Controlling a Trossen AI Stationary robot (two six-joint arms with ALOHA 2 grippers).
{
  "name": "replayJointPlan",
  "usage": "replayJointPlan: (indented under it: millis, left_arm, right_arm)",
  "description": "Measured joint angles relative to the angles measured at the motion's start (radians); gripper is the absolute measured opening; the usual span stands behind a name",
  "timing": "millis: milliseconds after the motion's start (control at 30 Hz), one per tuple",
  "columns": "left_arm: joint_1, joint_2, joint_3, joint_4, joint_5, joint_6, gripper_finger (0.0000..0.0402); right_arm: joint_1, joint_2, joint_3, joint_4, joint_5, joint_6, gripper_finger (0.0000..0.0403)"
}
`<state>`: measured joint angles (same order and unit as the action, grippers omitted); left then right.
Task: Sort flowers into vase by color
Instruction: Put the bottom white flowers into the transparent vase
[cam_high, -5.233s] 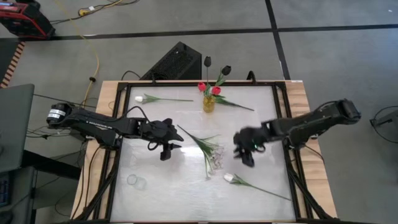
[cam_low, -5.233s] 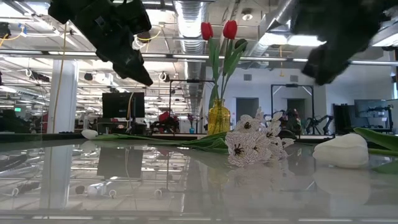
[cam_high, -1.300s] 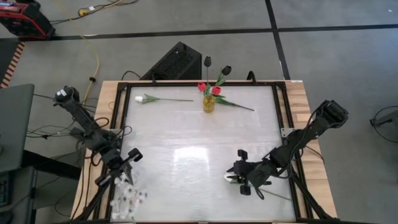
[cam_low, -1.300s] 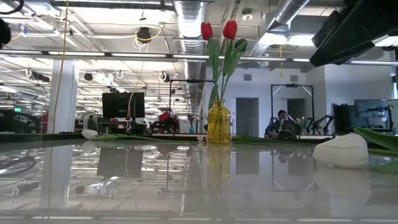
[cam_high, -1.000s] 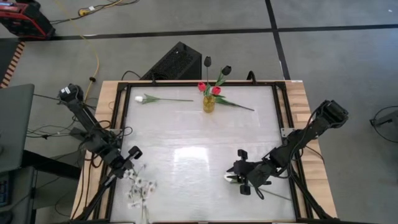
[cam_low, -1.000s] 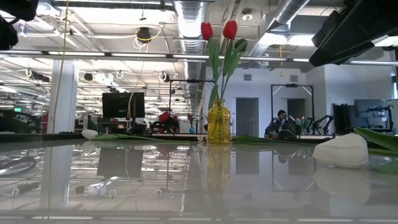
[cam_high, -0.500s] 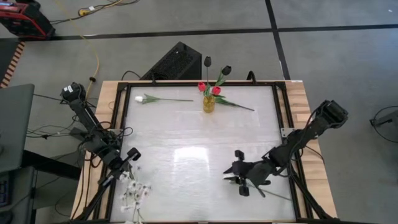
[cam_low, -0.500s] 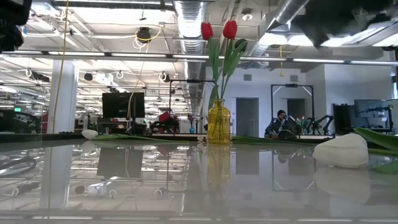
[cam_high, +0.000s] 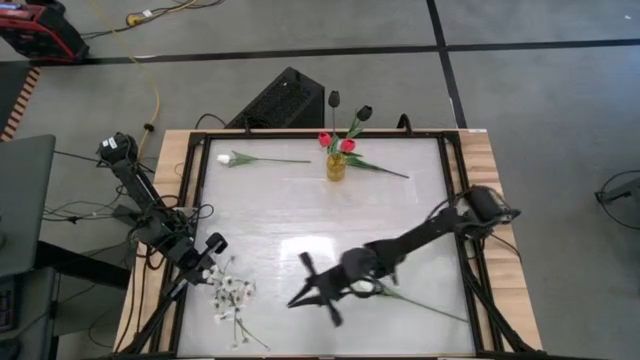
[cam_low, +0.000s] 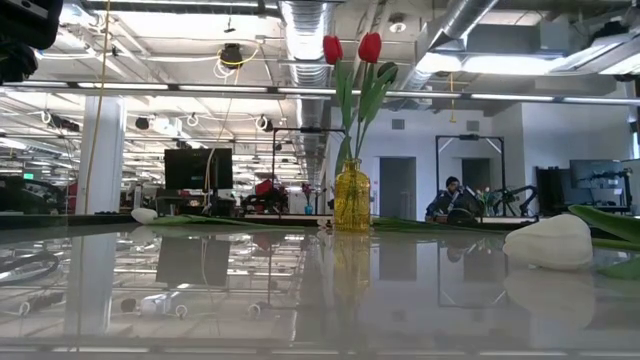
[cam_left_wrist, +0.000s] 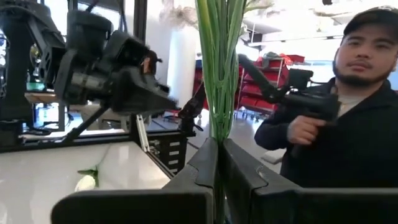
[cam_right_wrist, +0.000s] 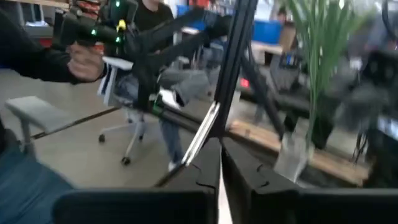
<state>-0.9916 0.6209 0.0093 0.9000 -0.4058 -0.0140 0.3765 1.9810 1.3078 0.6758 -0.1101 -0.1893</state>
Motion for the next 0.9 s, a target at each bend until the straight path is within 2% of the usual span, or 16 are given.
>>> replayJointPlan:
  millis: [133, 367, 600, 900]
  left_arm:
    - [0.000, 0.000, 0.000, -0.003, -0.004, -0.004, 0.0000]
    - [0.000, 0.000, -0.001, -0.006, -0.018, -0.026, 0.0000]
    - [0.000, 0.000, 0.009, -0.035, -0.020, -0.037, 0.0000]
    - [0.000, 0.000, 0.011, -0.034, -0.023, -0.079, 0.0004]
  right_arm:
    - [-0.039, 0.102, 0.167, -0.018, -0.066, -0.048, 0.0016]
    - [-0.099, 0.248, 0.387, -0.009, -0.142, -0.022, 0.0032]
    - [-0.127, 0.400, 0.596, -0.006, -0.262, 0.005, 0.0018]
    - [-0.131, 0.462, 0.741, -0.020, -0.272, 0.016, 0.0027]
